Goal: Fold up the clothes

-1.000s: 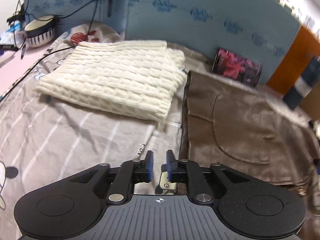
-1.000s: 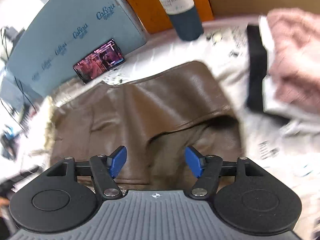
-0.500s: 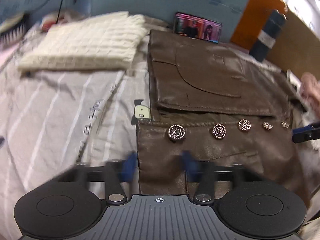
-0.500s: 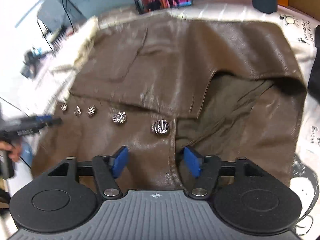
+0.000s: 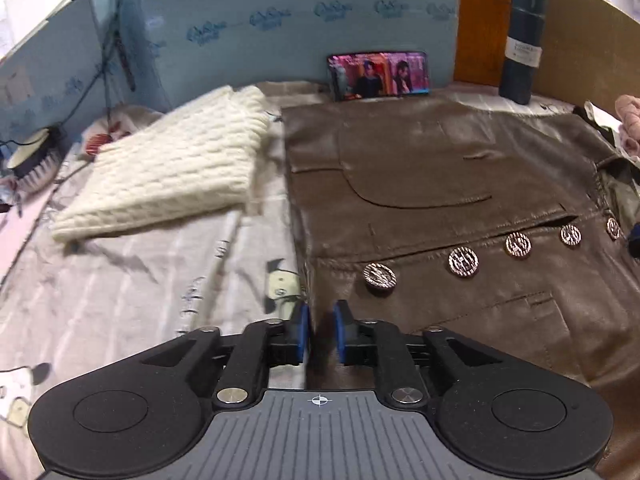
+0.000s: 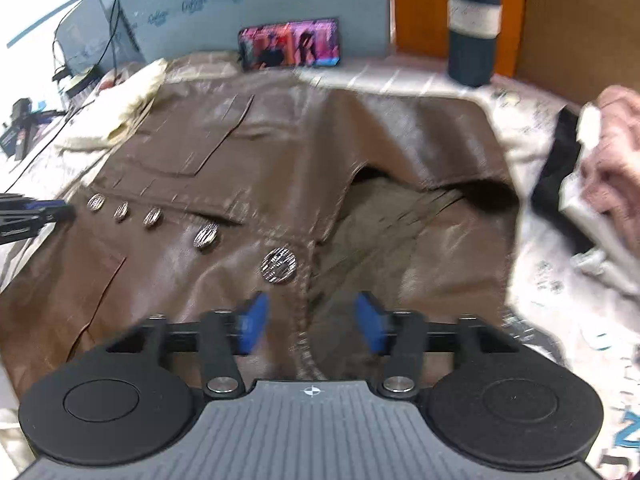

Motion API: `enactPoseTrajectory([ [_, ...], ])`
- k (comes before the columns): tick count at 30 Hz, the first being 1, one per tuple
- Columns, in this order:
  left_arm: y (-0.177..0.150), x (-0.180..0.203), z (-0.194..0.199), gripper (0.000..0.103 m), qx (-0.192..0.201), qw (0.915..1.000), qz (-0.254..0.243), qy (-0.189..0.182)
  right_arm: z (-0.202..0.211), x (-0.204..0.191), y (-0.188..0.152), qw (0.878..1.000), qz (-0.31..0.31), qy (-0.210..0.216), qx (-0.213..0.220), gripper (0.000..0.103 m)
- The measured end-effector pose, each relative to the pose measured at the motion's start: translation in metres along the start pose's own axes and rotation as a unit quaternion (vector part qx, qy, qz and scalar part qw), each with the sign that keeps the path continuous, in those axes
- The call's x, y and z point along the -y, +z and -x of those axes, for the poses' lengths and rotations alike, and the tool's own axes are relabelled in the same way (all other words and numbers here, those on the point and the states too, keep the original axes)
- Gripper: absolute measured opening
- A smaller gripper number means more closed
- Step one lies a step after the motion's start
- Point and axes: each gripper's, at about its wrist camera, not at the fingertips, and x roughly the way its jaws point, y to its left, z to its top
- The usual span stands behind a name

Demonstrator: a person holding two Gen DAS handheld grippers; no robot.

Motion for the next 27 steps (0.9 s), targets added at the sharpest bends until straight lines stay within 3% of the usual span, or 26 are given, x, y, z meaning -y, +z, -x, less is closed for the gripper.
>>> enactPoseTrajectory([
  [1,0.002,0.000,0.009,0.024,0.007,1.0000,-0.005,-0.003,0.006,0.000,0.000,1.000,0.005,-0.008,0.007,0.057],
  [2,0.004,0.000,0.019,0.036,0.015,0.9997,-0.014,-0.010,0.011,0.000,0.000,1.000,0.011,-0.016,0.014,0.067],
  [3,0.005,0.004,0.029,0.059,0.018,0.9991,-0.033,-0.021,0.016,-0.001,0.000,0.999,0.018,-0.024,0.020,0.071],
  [5,0.005,0.018,0.050,0.091,0.012,0.9941,-0.096,-0.048,0.024,-0.002,-0.001,0.999,0.027,-0.030,0.025,0.079],
  [7,-0.001,0.038,0.068,0.093,-0.011,0.9798,-0.183,-0.081,0.028,-0.008,-0.002,0.998,0.039,-0.032,0.025,0.081],
  [10,-0.015,0.061,0.087,0.093,-0.050,0.9509,-0.283,-0.115,0.025,-0.026,-0.001,0.997,0.070,-0.007,0.022,0.082],
  [14,-0.032,0.071,0.103,0.093,-0.098,0.9303,-0.332,-0.122,0.012,-0.052,0.000,0.994,0.104,0.036,0.013,0.082],
  [20,-0.060,0.086,0.108,0.093,-0.128,0.9149,-0.367,-0.109,-0.011,-0.088,-0.002,0.986,0.146,0.084,-0.011,0.082],
  [25,-0.085,0.105,0.094,0.091,-0.086,0.8990,-0.425,-0.064,-0.031,-0.118,-0.003,0.975,0.180,0.123,-0.031,0.082],
  [27,-0.088,0.112,0.085,0.088,-0.064,0.8991,-0.429,-0.060,-0.032,-0.116,-0.004,0.975,0.179,0.126,-0.034,0.082],
])
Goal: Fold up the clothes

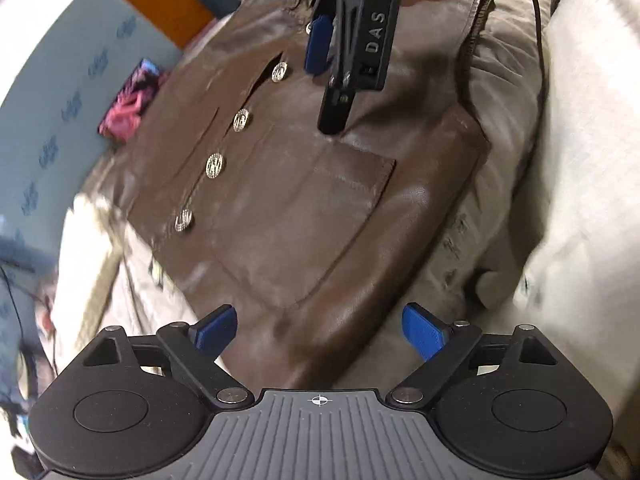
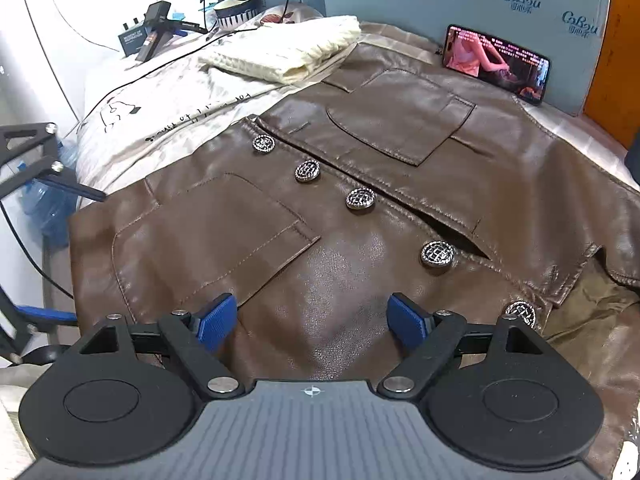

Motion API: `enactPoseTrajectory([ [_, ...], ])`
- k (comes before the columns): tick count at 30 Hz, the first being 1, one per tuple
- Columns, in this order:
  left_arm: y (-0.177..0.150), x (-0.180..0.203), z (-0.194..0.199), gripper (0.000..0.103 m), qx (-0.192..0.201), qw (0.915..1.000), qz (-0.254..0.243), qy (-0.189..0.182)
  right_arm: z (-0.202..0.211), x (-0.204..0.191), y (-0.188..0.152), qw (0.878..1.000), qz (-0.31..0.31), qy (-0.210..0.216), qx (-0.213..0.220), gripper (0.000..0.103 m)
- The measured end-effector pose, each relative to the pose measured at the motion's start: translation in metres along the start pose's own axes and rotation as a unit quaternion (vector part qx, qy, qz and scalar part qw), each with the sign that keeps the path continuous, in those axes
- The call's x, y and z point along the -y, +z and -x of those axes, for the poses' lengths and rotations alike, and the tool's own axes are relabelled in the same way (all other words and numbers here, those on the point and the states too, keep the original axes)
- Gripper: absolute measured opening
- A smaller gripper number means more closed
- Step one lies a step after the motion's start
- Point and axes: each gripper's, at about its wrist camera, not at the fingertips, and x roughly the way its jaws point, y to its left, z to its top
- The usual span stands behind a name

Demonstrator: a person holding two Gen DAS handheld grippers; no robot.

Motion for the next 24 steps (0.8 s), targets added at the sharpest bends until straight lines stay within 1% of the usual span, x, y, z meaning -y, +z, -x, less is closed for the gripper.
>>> enactPoseTrajectory([
  [1,0.002,0.000,-0.004,0.084,0.008,1.0000,0.002,-0.002,0.001,0.001,-0.001,1.000,-0.003,0.003,0.001,0.081],
  [4,0.006,-0.004,-0.010,0.069,0.030,0.9992,0.017,-0.019,0.010,0.007,-0.004,1.000,-0.011,0.008,0.006,0.081],
  [5,0.007,-0.008,-0.009,0.056,0.034,0.9988,0.028,-0.021,0.014,0.008,-0.006,1.000,-0.017,0.014,0.009,0.081],
  [6,0.007,-0.012,-0.008,0.035,0.039,0.9982,0.040,-0.022,0.020,0.010,-0.007,0.999,-0.024,0.022,0.011,0.081],
  [8,0.009,-0.019,-0.005,0.020,0.048,0.9966,0.062,-0.026,0.031,0.014,-0.010,0.998,-0.037,0.039,0.016,0.081],
  [9,0.009,-0.022,-0.004,0.017,0.052,0.9955,0.074,-0.027,0.036,0.016,-0.011,0.998,-0.043,0.048,0.018,0.082],
  [10,0.010,-0.026,-0.003,0.015,0.056,0.9944,0.085,-0.029,0.041,0.018,-0.012,0.997,-0.050,0.057,0.021,0.082],
  [13,0.012,-0.037,0.000,0.013,0.070,0.9899,0.119,-0.034,0.063,0.027,-0.014,0.989,-0.081,0.113,0.043,0.083],
  [15,0.013,-0.044,0.002,0.012,0.078,0.9861,0.142,-0.037,0.075,0.034,-0.014,0.986,-0.091,0.129,0.050,0.083],
  [18,0.015,-0.055,0.006,0.011,0.091,0.9793,0.175,-0.042,0.095,0.041,-0.021,0.989,-0.085,0.107,0.047,0.084],
  [21,0.016,-0.067,0.009,0.010,0.105,0.9709,0.210,-0.048,0.108,0.040,-0.036,0.997,-0.056,0.053,0.009,0.085],
  [24,0.015,-0.085,0.012,0.010,0.122,0.9592,0.247,-0.061,0.115,0.041,-0.051,0.999,-0.046,0.013,-0.019,0.085],
])
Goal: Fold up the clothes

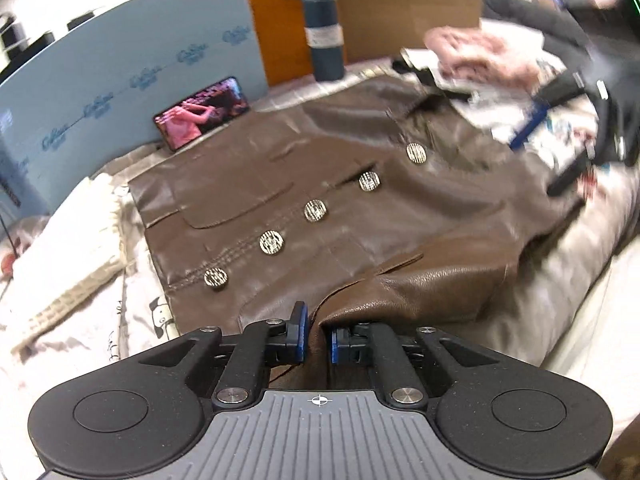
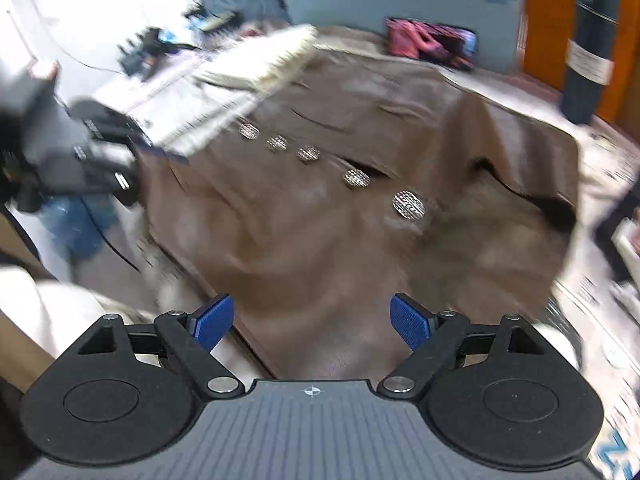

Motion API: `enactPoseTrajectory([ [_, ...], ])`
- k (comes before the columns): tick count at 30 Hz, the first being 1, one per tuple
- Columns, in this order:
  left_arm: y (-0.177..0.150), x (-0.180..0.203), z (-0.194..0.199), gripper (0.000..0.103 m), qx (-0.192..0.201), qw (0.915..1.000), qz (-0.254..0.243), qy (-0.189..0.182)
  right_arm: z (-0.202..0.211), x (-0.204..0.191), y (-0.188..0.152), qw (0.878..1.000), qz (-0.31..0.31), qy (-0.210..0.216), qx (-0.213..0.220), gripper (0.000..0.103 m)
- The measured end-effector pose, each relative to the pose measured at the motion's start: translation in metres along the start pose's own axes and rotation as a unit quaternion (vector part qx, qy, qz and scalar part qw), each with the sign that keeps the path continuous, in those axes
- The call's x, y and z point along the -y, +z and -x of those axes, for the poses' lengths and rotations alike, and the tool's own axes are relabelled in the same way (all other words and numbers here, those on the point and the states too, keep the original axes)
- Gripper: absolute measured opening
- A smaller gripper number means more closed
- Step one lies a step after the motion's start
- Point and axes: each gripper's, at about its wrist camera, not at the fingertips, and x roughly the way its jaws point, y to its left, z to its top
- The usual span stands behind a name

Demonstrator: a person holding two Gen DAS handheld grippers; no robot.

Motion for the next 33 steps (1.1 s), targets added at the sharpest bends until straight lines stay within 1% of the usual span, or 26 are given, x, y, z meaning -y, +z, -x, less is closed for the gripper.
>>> enactPoseTrajectory([
  [4,0.014,-0.018,0.006,0.010,0.032,0.9985,0.042,-0.015,-0.003,0.001,-0.016,0.998,0.029,-0.042,-0.036,0.085],
  [7,0.022,-0.021,0.006,0.010,0.040,0.9978,0.046,-0.025,-0.010,0.002,-0.025,0.995,0.042,-0.062,-0.059,0.085],
  [14,0.032,-0.029,-0.001,0.010,0.038,0.9971,0.058,-0.030,-0.003,0.001,-0.048,0.990,0.056,-0.106,-0.079,0.085],
  [17,0.036,-0.032,-0.004,0.010,0.036,0.9968,0.063,-0.032,-0.005,-0.001,-0.051,0.984,0.082,-0.134,-0.080,0.085],
  [19,0.039,-0.035,-0.007,0.010,0.034,0.9965,0.068,-0.034,-0.006,-0.001,-0.054,0.981,0.098,-0.145,-0.079,0.085],
  [21,0.042,-0.037,-0.009,0.010,0.027,0.9960,0.075,-0.039,-0.011,-0.001,-0.059,0.977,0.110,-0.161,-0.091,0.085],
  [23,0.044,-0.036,-0.011,0.010,0.021,0.9960,0.076,-0.043,-0.016,-0.004,-0.061,0.972,0.124,-0.176,-0.091,0.085],
  [27,0.046,-0.039,-0.015,0.010,0.017,0.9957,0.079,-0.046,-0.014,-0.011,-0.061,0.967,0.158,-0.197,-0.034,0.081],
  [28,0.047,-0.040,-0.015,0.009,0.015,0.9957,0.079,-0.046,-0.011,-0.011,-0.058,0.966,0.164,-0.199,-0.028,0.072],
  [29,0.048,-0.041,-0.015,0.009,0.014,0.9958,0.078,-0.046,-0.007,-0.011,-0.055,0.965,0.169,-0.199,-0.022,0.049],
  [30,0.049,-0.042,-0.014,0.009,0.016,0.9959,0.078,-0.044,-0.001,-0.008,-0.050,0.968,0.164,-0.190,-0.023,0.035],
  [31,0.050,-0.042,-0.013,0.010,0.020,0.9960,0.077,-0.040,0.010,-0.002,-0.042,0.972,0.151,-0.177,-0.013,0.019],
  [33,0.054,-0.044,-0.010,0.009,0.029,0.9962,0.076,-0.032,0.029,0.009,-0.027,0.978,0.133,-0.160,0.005,0.008],
])
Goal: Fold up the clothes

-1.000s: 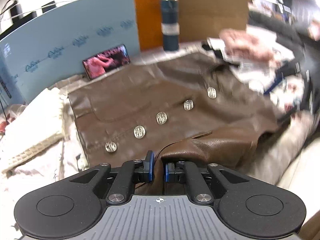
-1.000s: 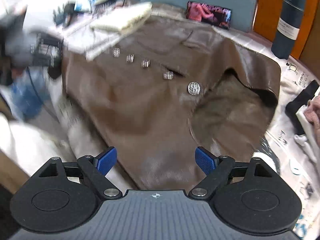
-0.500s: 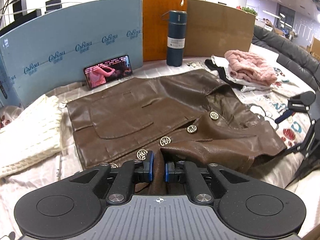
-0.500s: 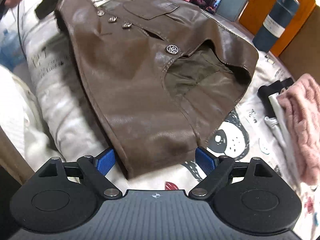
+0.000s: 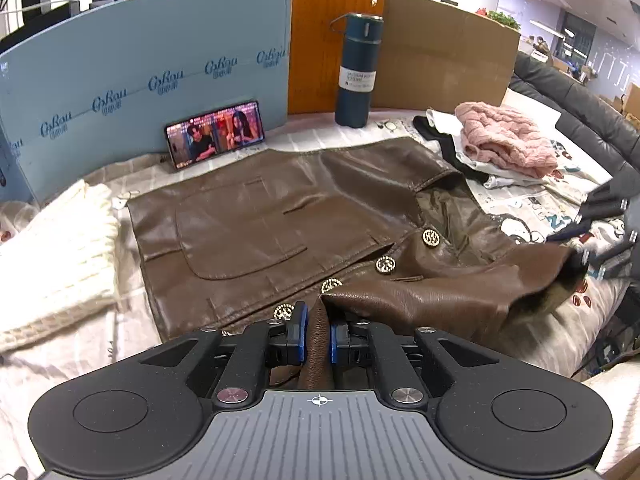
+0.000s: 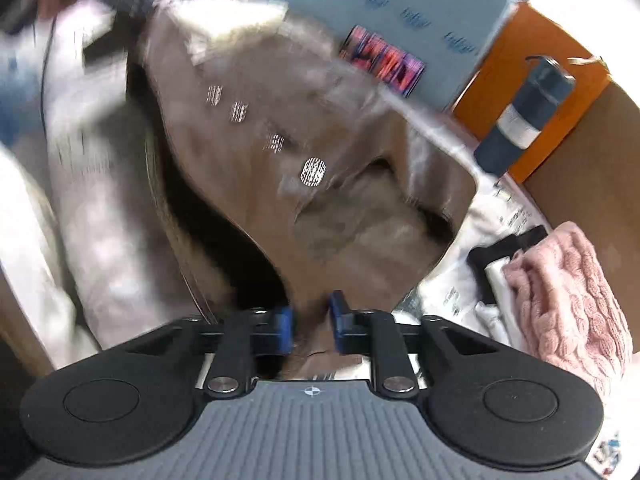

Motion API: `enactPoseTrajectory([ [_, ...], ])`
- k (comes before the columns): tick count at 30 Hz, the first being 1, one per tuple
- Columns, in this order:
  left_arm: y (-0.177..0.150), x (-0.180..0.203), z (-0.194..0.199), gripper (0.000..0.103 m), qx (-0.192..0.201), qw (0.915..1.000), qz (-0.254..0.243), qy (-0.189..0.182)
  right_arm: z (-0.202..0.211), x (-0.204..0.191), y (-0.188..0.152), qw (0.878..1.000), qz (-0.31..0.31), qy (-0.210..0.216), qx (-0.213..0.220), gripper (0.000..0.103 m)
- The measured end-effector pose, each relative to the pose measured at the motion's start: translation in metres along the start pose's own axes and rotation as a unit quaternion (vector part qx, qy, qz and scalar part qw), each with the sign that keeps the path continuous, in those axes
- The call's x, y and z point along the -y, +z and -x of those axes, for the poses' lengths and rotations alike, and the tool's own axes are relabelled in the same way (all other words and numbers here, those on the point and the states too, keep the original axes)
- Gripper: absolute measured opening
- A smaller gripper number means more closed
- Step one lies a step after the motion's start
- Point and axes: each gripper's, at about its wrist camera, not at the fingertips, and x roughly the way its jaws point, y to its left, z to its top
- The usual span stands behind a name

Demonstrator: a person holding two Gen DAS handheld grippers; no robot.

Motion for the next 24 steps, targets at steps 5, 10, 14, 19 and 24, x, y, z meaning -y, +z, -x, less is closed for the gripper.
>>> enactPoseTrajectory([
  [5,0.010,-0.001,0.007,0.007,0.026,0.9995,-0.006,0.019,0.010,0.045,0.025,0.999,-0.015,-0.011,0.036,0.003],
  [10,0.039,-0.014,-0.013,0.007,0.040,0.9982,-0.014,0.042,-0.023,0.088,0.053,0.998,-0.034,-0.020,0.053,0.002],
  [14,0.064,-0.029,-0.038,0.007,0.042,0.9972,-0.020,0.060,-0.049,0.123,0.076,0.996,-0.050,-0.027,0.067,0.002],
  [19,0.090,-0.052,-0.076,0.007,0.033,0.9962,-0.020,0.078,-0.081,0.167,0.104,0.993,-0.069,-0.037,0.084,0.002],
  [24,0.092,-0.077,-0.129,0.007,-0.008,0.9963,-0.012,0.084,-0.110,0.188,0.111,0.992,-0.099,-0.033,0.074,0.002],
])
